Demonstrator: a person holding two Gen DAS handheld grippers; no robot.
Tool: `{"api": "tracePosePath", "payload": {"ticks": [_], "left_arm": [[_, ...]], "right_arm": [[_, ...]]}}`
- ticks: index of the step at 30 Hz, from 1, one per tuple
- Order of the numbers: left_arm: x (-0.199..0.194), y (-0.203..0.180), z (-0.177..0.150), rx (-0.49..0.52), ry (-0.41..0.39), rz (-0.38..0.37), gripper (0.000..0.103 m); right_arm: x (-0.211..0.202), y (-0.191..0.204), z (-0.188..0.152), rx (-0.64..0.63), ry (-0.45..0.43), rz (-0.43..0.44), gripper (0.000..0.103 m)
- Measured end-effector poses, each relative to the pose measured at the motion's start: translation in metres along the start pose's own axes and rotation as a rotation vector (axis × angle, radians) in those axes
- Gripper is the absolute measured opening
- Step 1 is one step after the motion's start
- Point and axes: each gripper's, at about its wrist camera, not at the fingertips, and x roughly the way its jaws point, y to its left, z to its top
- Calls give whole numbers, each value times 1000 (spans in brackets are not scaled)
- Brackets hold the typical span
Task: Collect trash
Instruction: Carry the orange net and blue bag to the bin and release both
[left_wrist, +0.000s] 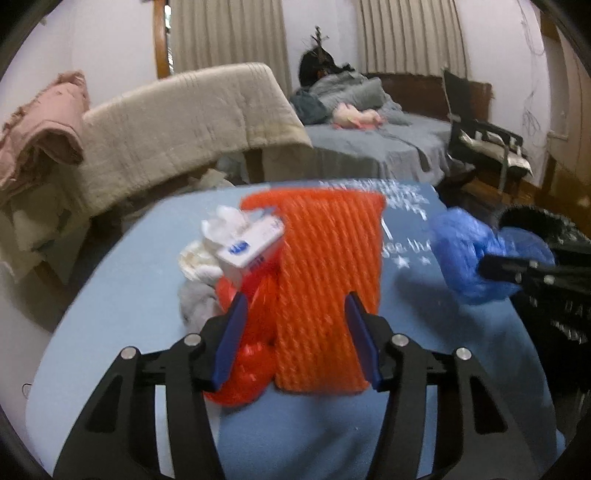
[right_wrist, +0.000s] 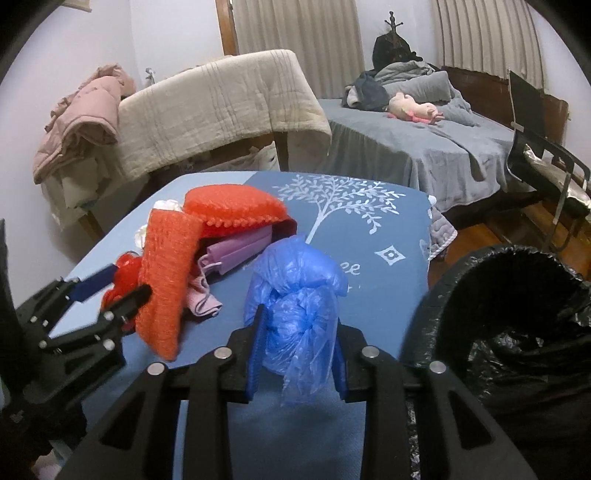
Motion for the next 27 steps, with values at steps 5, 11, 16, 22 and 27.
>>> {"api": "tracePosePath", "payload": {"ticks": [5, 11, 16, 22, 27], "left_arm": [[-23, -4, 7, -7, -56, -19, 54], [-2, -17, 0, 15, -2, -61, 54], [27, -8, -2, -19, 81, -50, 54], [34, -5, -1, -31, 103, -59, 46], [22, -5, 2, -46, 83, -93, 22]], "right_arm": [[-5, -3, 2, 13, -17, 2, 31], [-7, -9, 2, 24, -17, -9, 31], [-6, -11, 2, 36, -14, -17, 31], [-6, -12, 2, 35, -10, -14, 31], [-10, -14, 3, 43, -25, -19, 31]]}}
